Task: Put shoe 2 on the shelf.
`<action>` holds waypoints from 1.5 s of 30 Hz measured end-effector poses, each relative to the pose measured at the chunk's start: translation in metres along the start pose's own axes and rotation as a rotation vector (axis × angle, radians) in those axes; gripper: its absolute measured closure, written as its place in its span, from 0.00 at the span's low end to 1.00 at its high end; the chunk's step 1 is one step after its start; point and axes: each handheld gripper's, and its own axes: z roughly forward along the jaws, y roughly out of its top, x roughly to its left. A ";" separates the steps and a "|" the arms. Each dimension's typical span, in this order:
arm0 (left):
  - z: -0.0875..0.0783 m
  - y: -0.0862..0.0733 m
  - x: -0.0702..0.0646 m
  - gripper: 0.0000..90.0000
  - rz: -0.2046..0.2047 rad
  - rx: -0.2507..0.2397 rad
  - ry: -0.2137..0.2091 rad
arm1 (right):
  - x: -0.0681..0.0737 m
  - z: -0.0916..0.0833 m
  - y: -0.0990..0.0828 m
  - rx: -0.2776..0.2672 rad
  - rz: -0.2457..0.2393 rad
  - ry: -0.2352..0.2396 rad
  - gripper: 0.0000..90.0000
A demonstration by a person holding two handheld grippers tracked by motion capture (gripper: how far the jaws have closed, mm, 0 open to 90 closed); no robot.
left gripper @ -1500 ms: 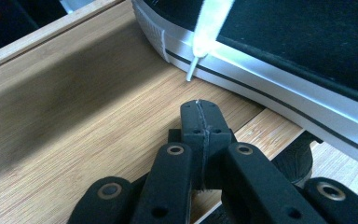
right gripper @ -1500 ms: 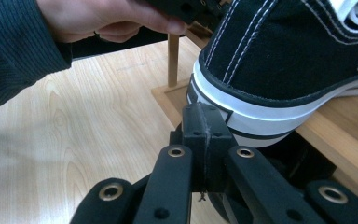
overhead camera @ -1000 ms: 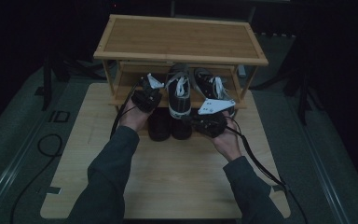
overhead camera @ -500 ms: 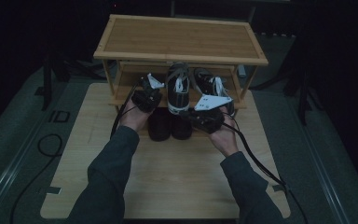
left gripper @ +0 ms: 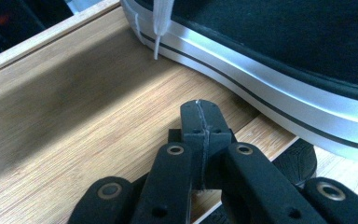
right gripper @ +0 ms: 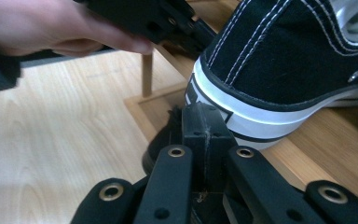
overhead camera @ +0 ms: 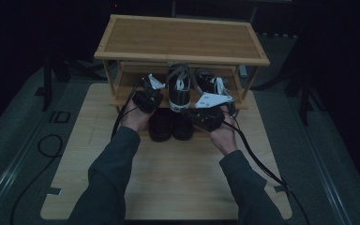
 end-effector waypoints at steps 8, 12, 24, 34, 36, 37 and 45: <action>0.000 0.000 0.000 1.00 0.002 -0.002 -0.001 | 0.001 0.012 0.003 0.011 0.003 -0.004 1.00; 0.000 0.000 0.000 1.00 0.002 -0.002 0.000 | 0.001 0.017 0.005 0.025 -0.002 -0.032 1.00; 0.000 -0.001 0.001 1.00 -0.005 -0.006 -0.012 | 0.000 0.014 0.004 0.048 0.000 -0.031 1.00; -0.001 -0.001 0.001 1.00 0.007 0.007 -0.005 | -0.006 -0.023 -0.006 0.056 -0.054 0.052 1.00; -0.001 -0.001 0.002 1.00 0.007 0.007 -0.006 | -0.007 -0.030 -0.009 0.055 -0.054 0.060 1.00; -0.001 -0.001 0.002 1.00 0.004 0.005 -0.008 | -0.007 -0.034 -0.011 0.058 -0.057 0.063 1.00; 0.000 -0.001 0.002 1.00 -0.006 -0.003 -0.013 | -0.023 -0.064 -0.030 0.064 -0.045 0.081 1.00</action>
